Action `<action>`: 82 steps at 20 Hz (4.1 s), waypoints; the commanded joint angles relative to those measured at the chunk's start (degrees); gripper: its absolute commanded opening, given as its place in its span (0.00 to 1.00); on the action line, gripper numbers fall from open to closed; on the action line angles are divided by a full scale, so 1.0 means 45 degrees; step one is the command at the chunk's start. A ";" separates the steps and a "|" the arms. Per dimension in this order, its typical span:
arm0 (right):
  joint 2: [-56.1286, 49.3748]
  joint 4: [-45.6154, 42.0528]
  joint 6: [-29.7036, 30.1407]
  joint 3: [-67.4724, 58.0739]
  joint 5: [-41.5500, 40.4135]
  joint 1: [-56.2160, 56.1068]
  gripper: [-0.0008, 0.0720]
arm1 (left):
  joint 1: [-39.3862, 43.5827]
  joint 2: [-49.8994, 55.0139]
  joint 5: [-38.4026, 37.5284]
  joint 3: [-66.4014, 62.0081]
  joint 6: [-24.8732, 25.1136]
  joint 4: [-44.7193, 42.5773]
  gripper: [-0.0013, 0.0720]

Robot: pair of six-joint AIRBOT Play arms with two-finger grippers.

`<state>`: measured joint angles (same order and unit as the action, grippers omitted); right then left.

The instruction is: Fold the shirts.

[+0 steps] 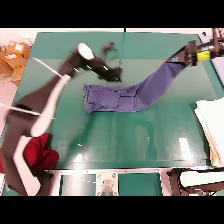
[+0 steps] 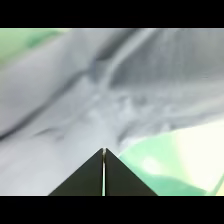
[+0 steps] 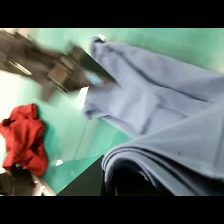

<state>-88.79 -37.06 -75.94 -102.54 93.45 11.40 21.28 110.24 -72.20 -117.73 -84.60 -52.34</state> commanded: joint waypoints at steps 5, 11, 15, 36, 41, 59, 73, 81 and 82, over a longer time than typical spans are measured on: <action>-0.0850 -0.0238 -0.1239 0.0729 -0.4697 -0.5474 0.04 | -0.3920 -0.3988 -0.2453 -0.0248 0.0578 -0.2093 0.05; -0.4624 -0.0194 -0.1821 0.0976 -1.2964 -1.1336 0.62 | -0.4750 -0.4639 -0.3201 0.0049 0.1661 -0.2200 0.05; -0.5032 -0.0219 -0.2569 0.0942 -1.3119 -1.0933 0.61 | -0.4750 -0.4575 -0.3347 0.0466 0.1962 -0.2390 0.05; -0.3099 -0.1205 -0.0729 0.6640 -0.7101 -0.3536 0.82 | -0.4750 -0.4571 -0.3453 0.0466 0.1433 -0.3376 0.05; -0.3298 0.0729 0.0029 0.6334 -0.7363 -0.4061 0.10 | -0.4750 -0.4571 -0.3789 0.0466 0.1472 -0.3376 0.05; 0.2754 -0.0782 -0.2739 0.2176 -0.3313 0.9573 0.04 | -0.4750 -0.4571 -0.3963 0.0466 0.1467 -0.3366 0.05; 0.5581 -1.0108 -0.5139 0.8155 -0.1190 1.3367 0.04 | -0.4750 -0.4571 -0.4085 0.0466 0.1481 -0.3332 0.05; 0.5382 -1.0074 -0.6300 0.6873 -0.1035 1.2896 0.84 | -0.4750 -0.4585 -0.4177 0.0461 0.1481 -0.3342 0.05; 0.5323 -0.9374 -0.6319 0.6232 -0.1224 1.2444 0.62 | -0.4750 -0.4609 -0.4133 0.0461 0.1477 -0.3337 0.05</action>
<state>-64.51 -84.20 -102.50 -68.99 88.64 69.95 -0.08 89.67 -91.11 -115.63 -77.93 -67.31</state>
